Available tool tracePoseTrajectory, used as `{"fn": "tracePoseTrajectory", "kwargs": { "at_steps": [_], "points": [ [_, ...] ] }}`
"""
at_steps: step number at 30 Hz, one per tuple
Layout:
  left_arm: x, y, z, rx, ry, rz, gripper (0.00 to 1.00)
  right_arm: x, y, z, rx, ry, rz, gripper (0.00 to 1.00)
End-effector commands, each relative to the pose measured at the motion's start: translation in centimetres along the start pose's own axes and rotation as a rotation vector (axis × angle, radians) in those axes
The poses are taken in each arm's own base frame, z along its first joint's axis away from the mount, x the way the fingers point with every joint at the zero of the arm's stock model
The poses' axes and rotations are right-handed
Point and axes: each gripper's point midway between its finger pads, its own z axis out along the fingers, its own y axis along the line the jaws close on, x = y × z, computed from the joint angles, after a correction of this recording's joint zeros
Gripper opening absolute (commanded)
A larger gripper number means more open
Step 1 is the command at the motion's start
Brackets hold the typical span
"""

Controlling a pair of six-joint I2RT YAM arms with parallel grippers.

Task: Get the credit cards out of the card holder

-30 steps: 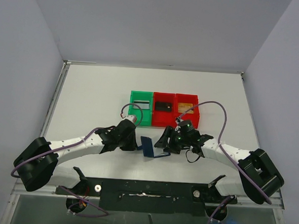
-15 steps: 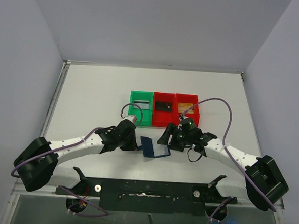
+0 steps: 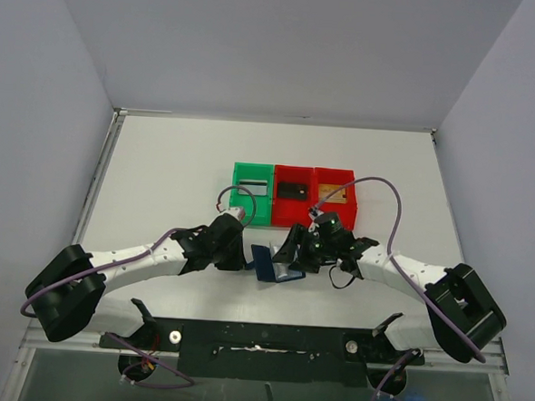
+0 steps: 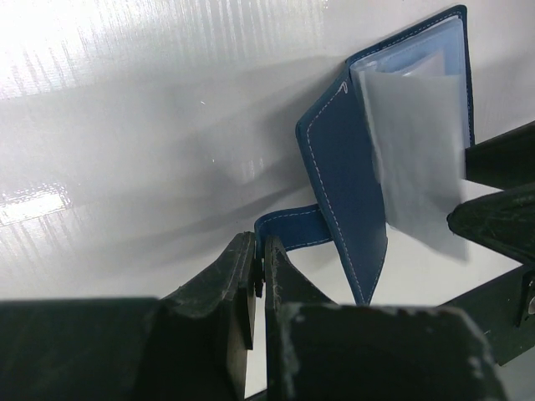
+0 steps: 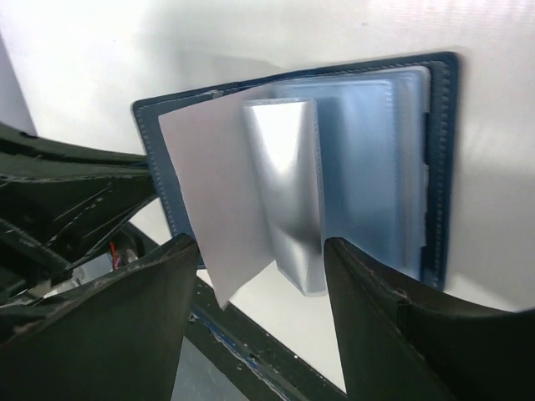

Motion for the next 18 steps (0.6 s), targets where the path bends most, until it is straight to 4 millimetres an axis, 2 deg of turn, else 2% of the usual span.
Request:
{"fn": "tracePoseTrajectory", "kwargs": {
  "at_steps": [1, 13, 18],
  "points": [
    [-1.3, -1.6, 0.1, 0.054, -0.036, 0.007, 0.00, -0.7, 4.2, -0.3, -0.183, -0.004, -0.066, 0.62],
    [-1.6, -1.4, 0.0, 0.051, -0.061, -0.025, 0.00, 0.2, 7.9, 2.2, -0.347, 0.098, -0.113, 0.61],
    [-2.7, -1.9, 0.1, 0.055, -0.098, -0.071, 0.00, 0.4, 9.2, 2.2, -0.381, 0.101, -0.135, 0.62]
  ]
}}
